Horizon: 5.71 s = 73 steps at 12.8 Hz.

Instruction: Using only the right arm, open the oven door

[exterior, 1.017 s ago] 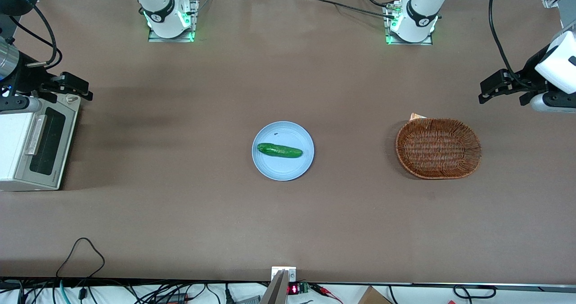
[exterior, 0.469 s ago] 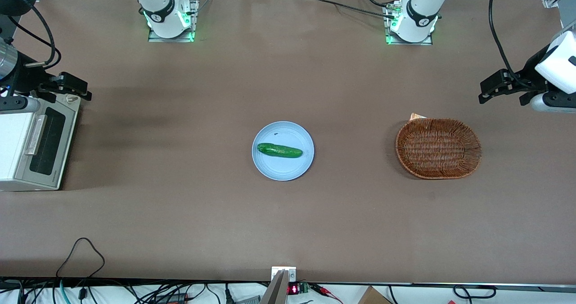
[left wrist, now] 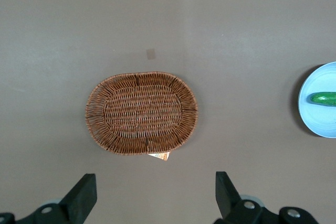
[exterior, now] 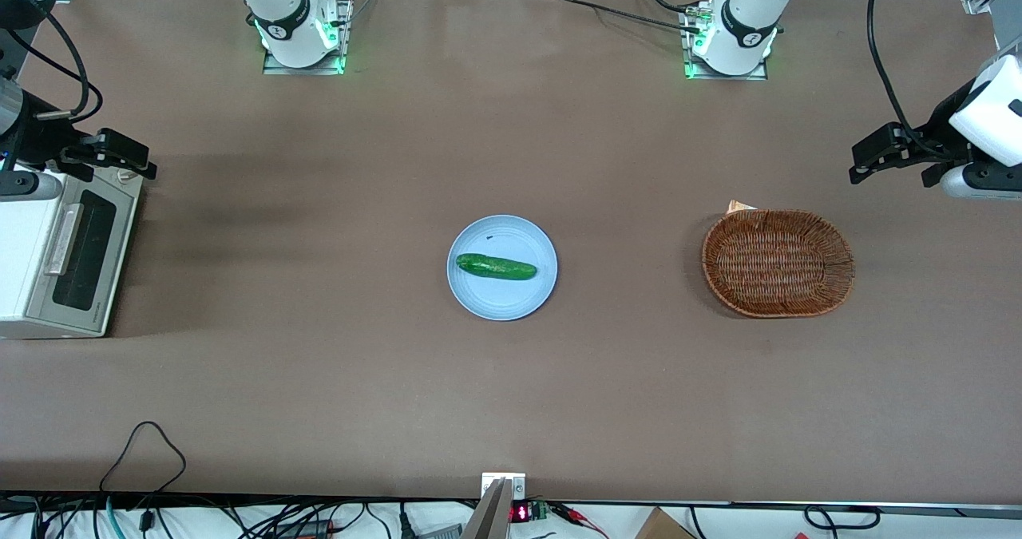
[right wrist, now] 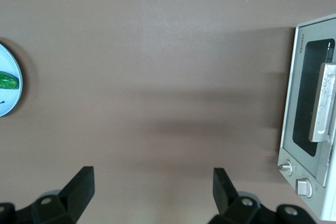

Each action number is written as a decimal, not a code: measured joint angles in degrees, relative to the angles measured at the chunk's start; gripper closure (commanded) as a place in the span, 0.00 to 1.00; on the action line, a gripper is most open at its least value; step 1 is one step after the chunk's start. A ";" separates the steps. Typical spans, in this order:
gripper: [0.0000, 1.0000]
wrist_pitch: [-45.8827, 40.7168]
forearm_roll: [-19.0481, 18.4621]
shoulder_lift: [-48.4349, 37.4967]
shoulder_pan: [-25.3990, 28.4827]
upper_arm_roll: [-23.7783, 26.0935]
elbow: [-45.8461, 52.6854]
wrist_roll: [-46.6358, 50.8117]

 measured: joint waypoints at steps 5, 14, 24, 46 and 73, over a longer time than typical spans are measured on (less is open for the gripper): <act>0.00 -0.01 0.00 0.01 0.01 0.09 0.00 0.00; 0.91 -1.40 0.00 0.23 0.04 0.19 0.00 -0.09; 0.96 -6.38 -7.90 0.37 0.10 0.31 0.04 -0.09; 0.98 8.18 -71.79 24.32 4.25 -0.24 -11.07 40.38; 1.00 11.33 -74.68 24.59 0.89 0.19 -13.61 44.95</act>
